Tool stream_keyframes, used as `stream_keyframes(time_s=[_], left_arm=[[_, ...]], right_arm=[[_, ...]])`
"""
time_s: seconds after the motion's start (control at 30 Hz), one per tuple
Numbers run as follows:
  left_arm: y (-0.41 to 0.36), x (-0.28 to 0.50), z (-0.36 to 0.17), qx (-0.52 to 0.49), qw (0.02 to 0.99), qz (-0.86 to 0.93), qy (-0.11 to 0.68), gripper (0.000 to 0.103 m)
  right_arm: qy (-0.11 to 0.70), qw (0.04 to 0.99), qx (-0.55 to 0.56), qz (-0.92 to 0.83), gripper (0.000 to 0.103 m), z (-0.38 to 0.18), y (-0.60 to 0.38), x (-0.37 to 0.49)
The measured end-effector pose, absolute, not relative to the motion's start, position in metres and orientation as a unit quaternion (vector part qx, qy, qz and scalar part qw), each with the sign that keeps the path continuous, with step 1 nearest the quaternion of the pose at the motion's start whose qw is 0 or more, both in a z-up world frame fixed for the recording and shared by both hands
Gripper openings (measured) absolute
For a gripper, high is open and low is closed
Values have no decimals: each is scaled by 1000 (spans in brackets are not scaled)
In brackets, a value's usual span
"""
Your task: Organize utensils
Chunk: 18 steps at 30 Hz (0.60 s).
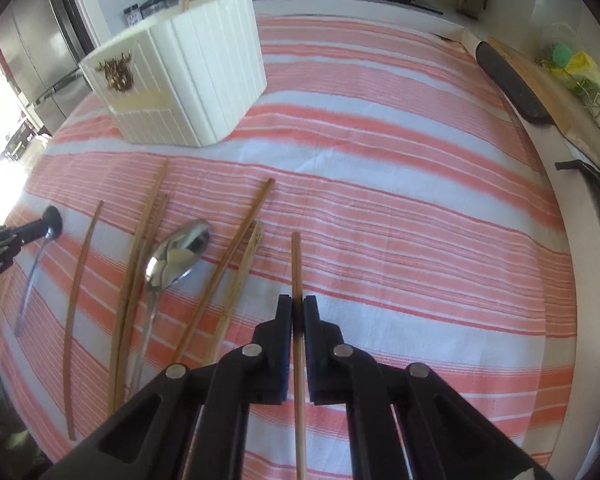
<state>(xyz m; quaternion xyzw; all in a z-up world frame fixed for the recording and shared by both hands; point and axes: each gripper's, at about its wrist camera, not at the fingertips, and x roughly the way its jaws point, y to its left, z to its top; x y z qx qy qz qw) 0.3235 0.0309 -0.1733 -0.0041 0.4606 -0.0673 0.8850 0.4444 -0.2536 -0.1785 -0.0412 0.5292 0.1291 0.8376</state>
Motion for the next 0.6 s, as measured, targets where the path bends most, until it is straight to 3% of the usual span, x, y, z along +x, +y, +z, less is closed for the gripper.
stream_keyframes(time_s=[0.23, 0.27, 0.3, 0.33, 0.37, 0.4, 0.6], left_arm=[[30, 306, -160, 5, 893, -78, 444, 3], [30, 304, -163, 3, 891, -80, 448, 11], [30, 303, -165, 3, 889, -83, 451, 34], [28, 302, -167, 6, 889, -82, 451, 49], [25, 301, -169, 12, 891, -78, 447, 71], [22, 301, -170, 22, 894, -72, 442, 77], [12, 343, -199, 49, 879, -30, 473, 76]], right_arm=[[478, 869, -24, 128, 5, -131, -263, 408], [475, 871, -26, 126, 5, -129, -265, 400], [473, 872, -26, 125, 5, -127, -266, 395], [472, 873, -26, 124, 5, -127, -267, 392], [471, 873, -24, 123, 5, -127, -268, 389], [471, 873, -22, 123, 6, -129, -268, 379], [468, 875, -15, 124, 6, -127, -268, 367]])
